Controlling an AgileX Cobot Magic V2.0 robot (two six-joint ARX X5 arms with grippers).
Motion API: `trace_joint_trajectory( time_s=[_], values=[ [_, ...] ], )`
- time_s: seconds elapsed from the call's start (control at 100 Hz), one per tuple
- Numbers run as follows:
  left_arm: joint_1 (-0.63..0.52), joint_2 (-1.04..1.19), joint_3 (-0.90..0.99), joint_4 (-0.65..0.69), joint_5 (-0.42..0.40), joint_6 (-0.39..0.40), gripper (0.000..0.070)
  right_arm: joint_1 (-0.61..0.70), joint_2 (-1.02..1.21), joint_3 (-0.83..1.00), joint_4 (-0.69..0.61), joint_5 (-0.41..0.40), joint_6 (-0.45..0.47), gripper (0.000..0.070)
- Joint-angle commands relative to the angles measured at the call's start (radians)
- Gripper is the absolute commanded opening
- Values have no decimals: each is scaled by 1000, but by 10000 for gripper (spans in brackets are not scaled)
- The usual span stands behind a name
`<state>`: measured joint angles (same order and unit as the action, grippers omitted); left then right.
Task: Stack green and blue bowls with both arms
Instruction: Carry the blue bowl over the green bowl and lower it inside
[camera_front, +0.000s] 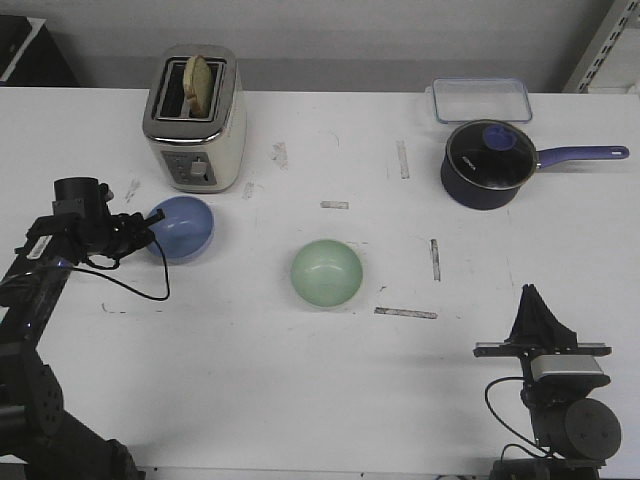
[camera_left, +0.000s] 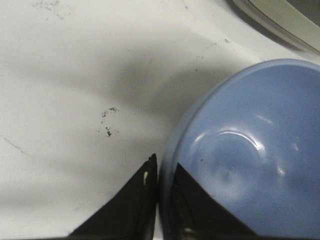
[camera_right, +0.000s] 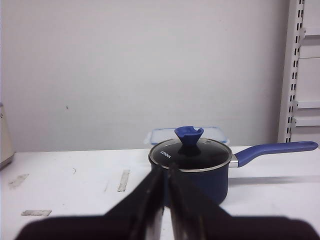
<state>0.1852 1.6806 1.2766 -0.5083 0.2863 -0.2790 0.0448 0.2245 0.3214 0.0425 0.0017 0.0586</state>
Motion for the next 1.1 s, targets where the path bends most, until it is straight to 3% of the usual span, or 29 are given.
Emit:
trace_joint_trajectory(
  time_s=[0.0,0.21,0.42,0.77,1.09],
  values=[
    [-8,-40,38,-7,-4,-19,1,1,-2,2,10,-2,-3,5],
    [-82,-92,96,-85,-12,-55,1,1,-2,2,10,-2,-3,5],
    [-262,-92,174,-171,-114,-55,1,1,-2,2,10,-2,-3,5],
    [-584,-82,220,-121,-114,-134,1,1,-2,2,10,-2,-3,5],
    [-739,-9,220,-76,-127,-130,1,1,-2,2,10,-2,-3,5]
  ],
)
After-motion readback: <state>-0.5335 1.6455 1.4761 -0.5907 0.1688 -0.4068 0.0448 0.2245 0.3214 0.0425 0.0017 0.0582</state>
